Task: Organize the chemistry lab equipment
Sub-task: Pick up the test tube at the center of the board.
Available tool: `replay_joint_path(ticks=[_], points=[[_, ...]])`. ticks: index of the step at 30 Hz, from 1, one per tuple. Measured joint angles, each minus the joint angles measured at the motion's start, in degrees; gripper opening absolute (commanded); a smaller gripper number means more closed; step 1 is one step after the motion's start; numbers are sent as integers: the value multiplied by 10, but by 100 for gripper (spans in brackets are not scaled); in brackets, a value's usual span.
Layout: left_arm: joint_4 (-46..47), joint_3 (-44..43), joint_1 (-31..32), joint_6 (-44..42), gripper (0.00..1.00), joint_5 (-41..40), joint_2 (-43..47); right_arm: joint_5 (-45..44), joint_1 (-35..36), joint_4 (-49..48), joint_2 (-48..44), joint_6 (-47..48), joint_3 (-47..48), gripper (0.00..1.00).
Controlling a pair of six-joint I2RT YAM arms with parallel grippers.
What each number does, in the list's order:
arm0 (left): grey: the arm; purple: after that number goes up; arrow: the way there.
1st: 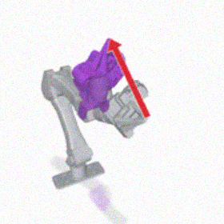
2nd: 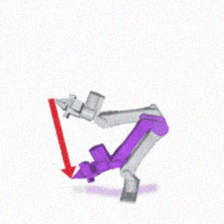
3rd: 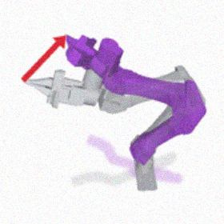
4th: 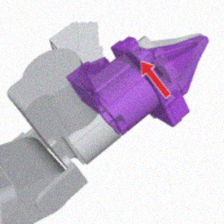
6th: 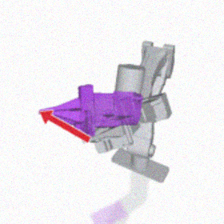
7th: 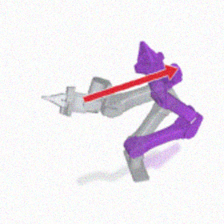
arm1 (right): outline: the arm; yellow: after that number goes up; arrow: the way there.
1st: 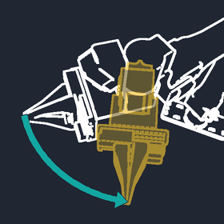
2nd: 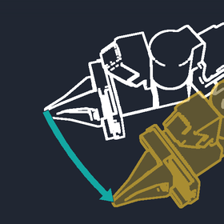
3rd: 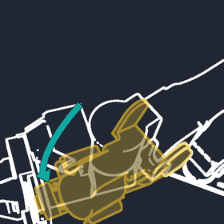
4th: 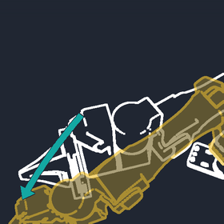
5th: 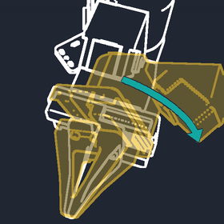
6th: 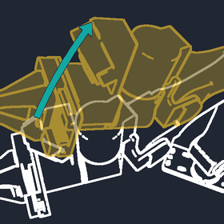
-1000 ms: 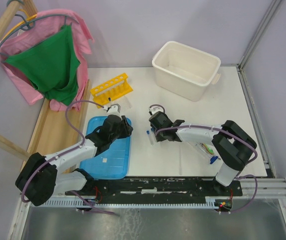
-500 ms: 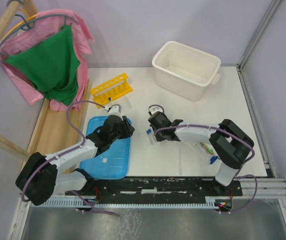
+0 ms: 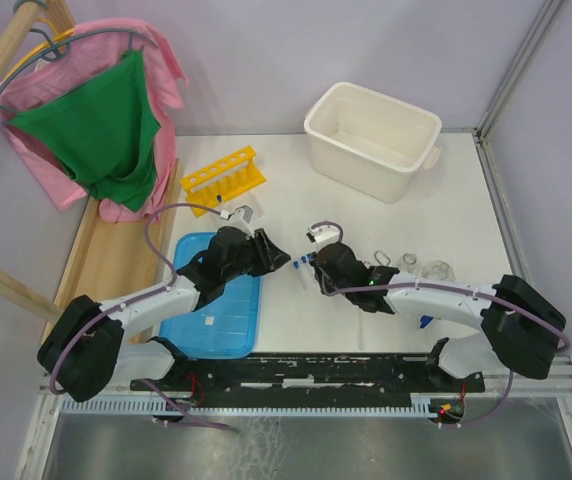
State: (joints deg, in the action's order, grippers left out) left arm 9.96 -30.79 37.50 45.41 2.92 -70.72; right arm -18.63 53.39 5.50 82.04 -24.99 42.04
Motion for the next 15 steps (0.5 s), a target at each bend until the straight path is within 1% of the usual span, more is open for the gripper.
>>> replay_joint_path(ticks=[3,6,8,11,15], points=[[45,3,0,40,48,38,-7,-20,42,-26,-33,13,-14,9],[103,15,1,86,48,73,-10,-37,78,-45,-36,23,-16,9],[123,19,2,105,48,87,-13,-46,94,-50,-35,25,-17,9],[143,22,4,126,48,101,-19,-59,106,-55,-36,28,-18,10],[146,23,8,133,48,109,-21,-75,114,-55,-36,30,-18,10]])
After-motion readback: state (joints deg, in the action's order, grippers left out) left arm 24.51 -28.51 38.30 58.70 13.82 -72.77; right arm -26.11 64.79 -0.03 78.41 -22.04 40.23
